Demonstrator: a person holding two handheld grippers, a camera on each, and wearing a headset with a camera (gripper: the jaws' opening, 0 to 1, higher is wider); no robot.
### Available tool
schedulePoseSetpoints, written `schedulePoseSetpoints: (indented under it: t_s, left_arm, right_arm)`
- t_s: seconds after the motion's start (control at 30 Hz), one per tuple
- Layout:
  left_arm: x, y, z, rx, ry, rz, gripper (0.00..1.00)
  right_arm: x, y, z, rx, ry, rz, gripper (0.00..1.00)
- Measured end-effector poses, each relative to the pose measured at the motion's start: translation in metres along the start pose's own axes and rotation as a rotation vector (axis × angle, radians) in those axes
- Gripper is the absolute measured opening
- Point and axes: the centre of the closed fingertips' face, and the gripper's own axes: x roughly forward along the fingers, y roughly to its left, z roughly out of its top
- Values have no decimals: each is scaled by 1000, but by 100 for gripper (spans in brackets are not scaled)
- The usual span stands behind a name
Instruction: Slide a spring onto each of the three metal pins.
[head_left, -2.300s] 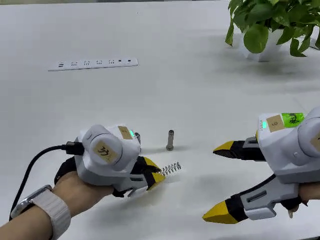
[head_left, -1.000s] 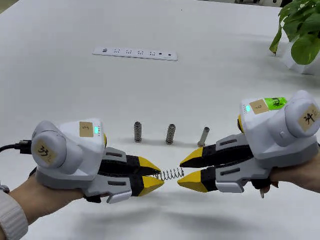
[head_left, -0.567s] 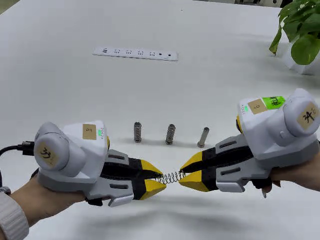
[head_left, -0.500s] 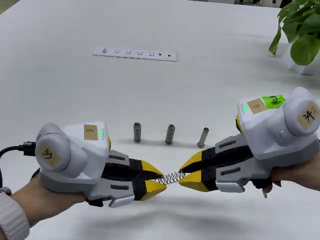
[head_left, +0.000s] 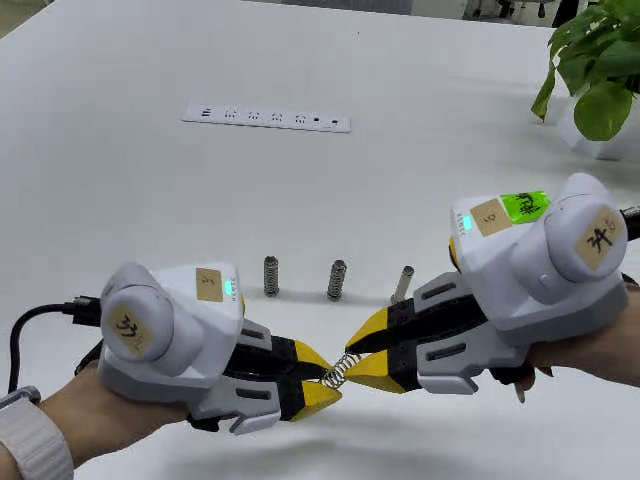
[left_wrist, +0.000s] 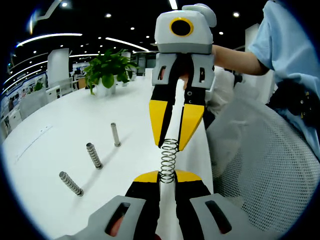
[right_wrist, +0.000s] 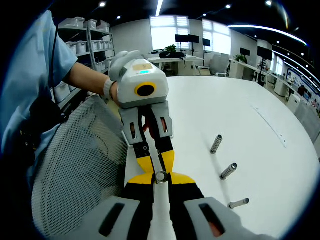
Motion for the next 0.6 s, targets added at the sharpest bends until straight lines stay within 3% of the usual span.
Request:
schedulePoseSetpoints:
  t_s: [0.27, 0.33, 0.4, 0.5, 0.6]
  left_arm:
    - [2, 0, -1, -13, -14, 5, 9]
    - [3, -1, -1, -18, -17, 3, 9]
    - [4, -1, -2, -16, -15, 3, 9]
    - [6, -2, -2, -13, -11, -1, 9]
    - [9, -4, -3, -3, -2, -10, 9]
  right_arm:
    - [-2, 2, -5, -27, 36, 8, 13]
    - [-2, 4, -5, -39, 50, 12, 21]
    - [-2, 4, -6, -56, 73, 13, 21]
    - [-1, 2, -20, -113, 164, 19, 21]
    - [6, 7, -21, -119, 170, 52, 19]
